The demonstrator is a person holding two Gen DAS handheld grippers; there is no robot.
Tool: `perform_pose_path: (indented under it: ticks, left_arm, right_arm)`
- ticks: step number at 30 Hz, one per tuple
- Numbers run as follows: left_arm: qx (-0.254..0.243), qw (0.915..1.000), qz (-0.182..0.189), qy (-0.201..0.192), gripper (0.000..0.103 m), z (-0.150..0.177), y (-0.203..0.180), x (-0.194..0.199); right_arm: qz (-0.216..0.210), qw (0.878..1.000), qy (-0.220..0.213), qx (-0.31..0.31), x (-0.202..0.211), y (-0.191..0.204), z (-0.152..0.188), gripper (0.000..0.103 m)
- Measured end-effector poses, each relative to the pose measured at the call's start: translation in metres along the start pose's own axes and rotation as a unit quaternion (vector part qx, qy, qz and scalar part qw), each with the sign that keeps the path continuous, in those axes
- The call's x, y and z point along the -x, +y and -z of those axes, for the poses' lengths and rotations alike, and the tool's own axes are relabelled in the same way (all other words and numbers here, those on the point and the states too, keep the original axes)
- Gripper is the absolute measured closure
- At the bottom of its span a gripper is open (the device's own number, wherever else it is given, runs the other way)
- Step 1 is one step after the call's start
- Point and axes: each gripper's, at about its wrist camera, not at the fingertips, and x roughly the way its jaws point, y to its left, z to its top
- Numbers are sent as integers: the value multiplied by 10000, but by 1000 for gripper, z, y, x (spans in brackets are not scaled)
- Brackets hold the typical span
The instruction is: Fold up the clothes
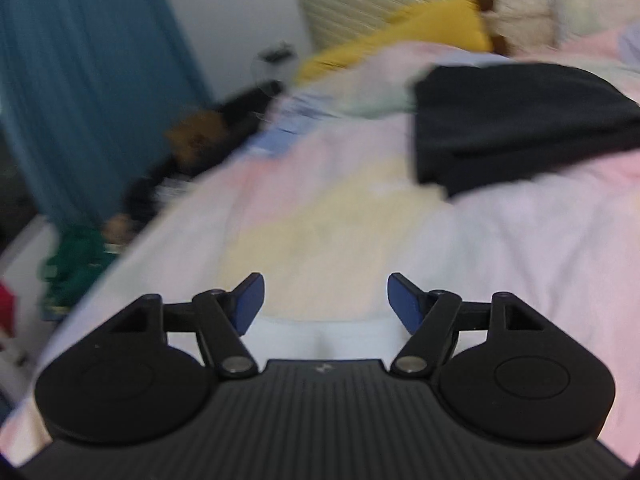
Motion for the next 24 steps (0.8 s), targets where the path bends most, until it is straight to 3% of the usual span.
perform_pose_path:
  ticks: [3, 9, 15, 20, 24]
  left_arm:
    - [-45, 9995, 285, -150, 7, -1, -32, -4]
    - [-77, 9943, 1002, 356, 7, 7, -110, -52]
    - [101, 9853, 1508, 795, 7, 21, -171, -121]
    - [582, 9783, 1640, 1128, 7, 29, -199, -191]
    - [785, 9760, 1707, 1103, 7, 34, -210, -234]
  right_arm:
    - [-744, 9965, 87, 379, 28, 34, 6, 32]
    - [-2032, 9724, 620, 961, 68, 88, 42, 33]
    - [-2319, 9551, 1121, 1467, 70, 108, 70, 33]
    - [-2332, 9522, 1302, 1486, 63, 111, 80, 33]
    - [-2330, 9503, 1455, 1466, 59, 112, 87, 33]
